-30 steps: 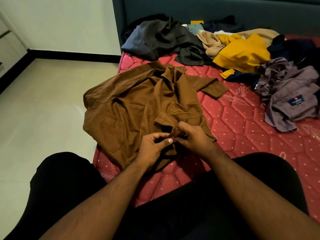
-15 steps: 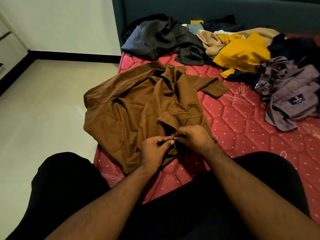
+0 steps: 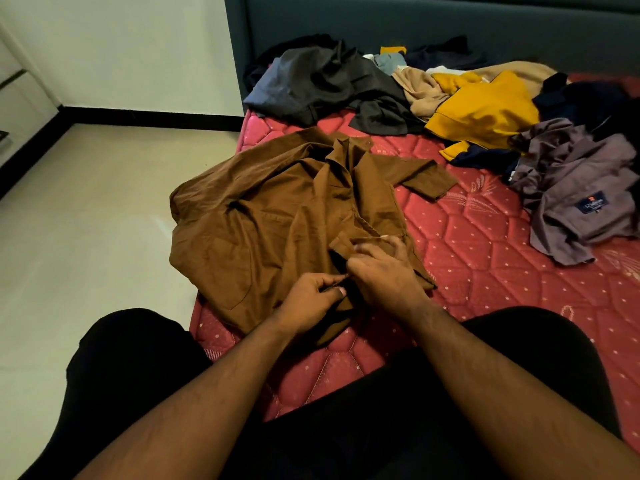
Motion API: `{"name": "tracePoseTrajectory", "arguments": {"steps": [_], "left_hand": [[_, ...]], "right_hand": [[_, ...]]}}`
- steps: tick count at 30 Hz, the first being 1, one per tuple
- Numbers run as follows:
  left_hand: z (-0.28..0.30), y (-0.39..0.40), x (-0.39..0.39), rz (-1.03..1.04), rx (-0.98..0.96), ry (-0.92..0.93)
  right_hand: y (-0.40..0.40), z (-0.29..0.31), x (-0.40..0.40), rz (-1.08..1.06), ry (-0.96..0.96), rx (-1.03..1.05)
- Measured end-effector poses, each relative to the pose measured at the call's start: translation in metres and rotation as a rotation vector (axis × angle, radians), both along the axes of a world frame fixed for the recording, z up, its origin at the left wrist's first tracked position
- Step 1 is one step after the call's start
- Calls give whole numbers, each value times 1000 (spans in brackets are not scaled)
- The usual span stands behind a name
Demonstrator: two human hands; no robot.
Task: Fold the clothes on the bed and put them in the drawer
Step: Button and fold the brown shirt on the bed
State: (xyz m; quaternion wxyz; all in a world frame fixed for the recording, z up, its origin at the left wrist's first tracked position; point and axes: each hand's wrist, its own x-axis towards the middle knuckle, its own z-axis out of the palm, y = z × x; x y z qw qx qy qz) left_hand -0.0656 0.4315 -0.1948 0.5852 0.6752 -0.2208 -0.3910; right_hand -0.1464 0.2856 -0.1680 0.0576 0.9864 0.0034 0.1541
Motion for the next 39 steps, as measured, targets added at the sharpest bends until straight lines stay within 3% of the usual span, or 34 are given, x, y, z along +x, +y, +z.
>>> {"name": "tracePoseTrajectory", "arguments": {"steps": [6,11,15,16,18,20,21,23,25,27,30,32,35,37,39], "left_hand": [[2,-1,20,-171,181,-306],[11,-11,12,-233,307,-494],[18,-18,7,-248,282,-482],[21,-17,6,-273,240,-455],[29,-14,12,-256,140,-376],[41,-5,37,-98,58,-334],[47,1,56,-12,55,-381],[53,10,102,66,168,-653],[53,17,144,-31,405,-923],[47,23,180,-162,680,-1050],[48,26,215,-288,880,-1046],[55,24,224,-362,1011,-1161],[66,19,230,-386,1038,-1323],[68,24,234,-383,1024,-1228],[65,34,239,-429,1064,-1048]], "right_hand": [[1,0,1,-58,4,-127],[4,2,-2,-208,-32,-88],[2,9,-6,-337,-41,26],[-2,13,-7,-417,56,103],[-17,26,-9,-612,439,325],[-33,35,-7,-653,797,519],[-40,36,-3,-635,820,586],[-52,40,15,-614,559,717],[-59,36,45,-610,224,775],[-57,29,76,-611,102,948],[-53,5,109,-625,198,1139],[-52,-9,121,-653,233,1094],[-57,-10,130,-641,126,1227],[-72,7,135,-631,52,1370],[-93,35,134,-655,-35,1368]]}}
